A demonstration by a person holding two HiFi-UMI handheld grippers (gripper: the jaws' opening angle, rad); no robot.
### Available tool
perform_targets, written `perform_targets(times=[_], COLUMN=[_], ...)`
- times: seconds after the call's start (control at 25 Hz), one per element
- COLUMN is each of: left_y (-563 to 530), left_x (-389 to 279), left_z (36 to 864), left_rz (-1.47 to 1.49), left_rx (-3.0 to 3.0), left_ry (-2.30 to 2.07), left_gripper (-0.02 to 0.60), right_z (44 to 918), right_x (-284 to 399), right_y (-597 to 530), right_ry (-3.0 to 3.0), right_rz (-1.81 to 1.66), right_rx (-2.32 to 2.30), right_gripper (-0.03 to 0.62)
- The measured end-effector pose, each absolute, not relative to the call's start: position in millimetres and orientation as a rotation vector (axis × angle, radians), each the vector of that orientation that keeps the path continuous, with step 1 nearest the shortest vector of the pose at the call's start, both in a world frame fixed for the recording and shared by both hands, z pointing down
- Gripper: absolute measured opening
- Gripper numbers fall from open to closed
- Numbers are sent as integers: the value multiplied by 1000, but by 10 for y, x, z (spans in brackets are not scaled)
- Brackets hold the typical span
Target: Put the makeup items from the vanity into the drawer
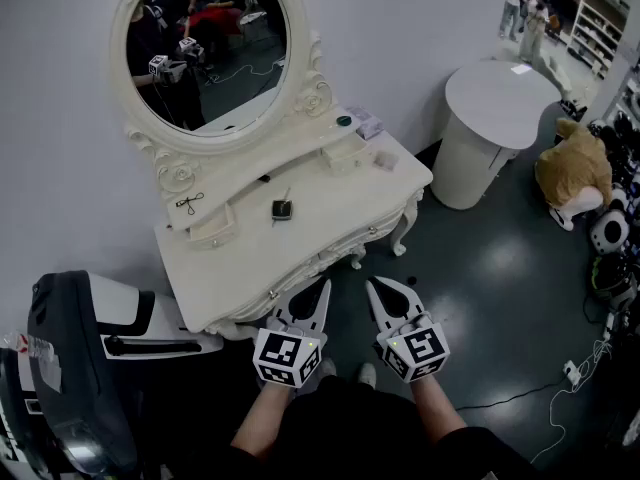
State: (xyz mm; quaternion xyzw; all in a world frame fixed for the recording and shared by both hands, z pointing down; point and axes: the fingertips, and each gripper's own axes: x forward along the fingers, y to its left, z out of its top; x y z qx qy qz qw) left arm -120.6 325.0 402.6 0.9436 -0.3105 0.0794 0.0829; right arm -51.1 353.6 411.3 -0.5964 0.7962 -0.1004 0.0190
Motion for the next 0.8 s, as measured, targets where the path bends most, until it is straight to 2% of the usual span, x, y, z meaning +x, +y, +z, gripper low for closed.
perform_targets(times=[0.8], left_y=[3211], left_x=[-1154], left_z=[4179], left_rz=[292], left_rx=[2752], left_ry=[-1058], left_gripper=[15], right_z=[4138], right_x=[-371], right_y=[3459], right_ry=[2543], right_rz=[-311], right_rx=[-1736], right_gripper=[23])
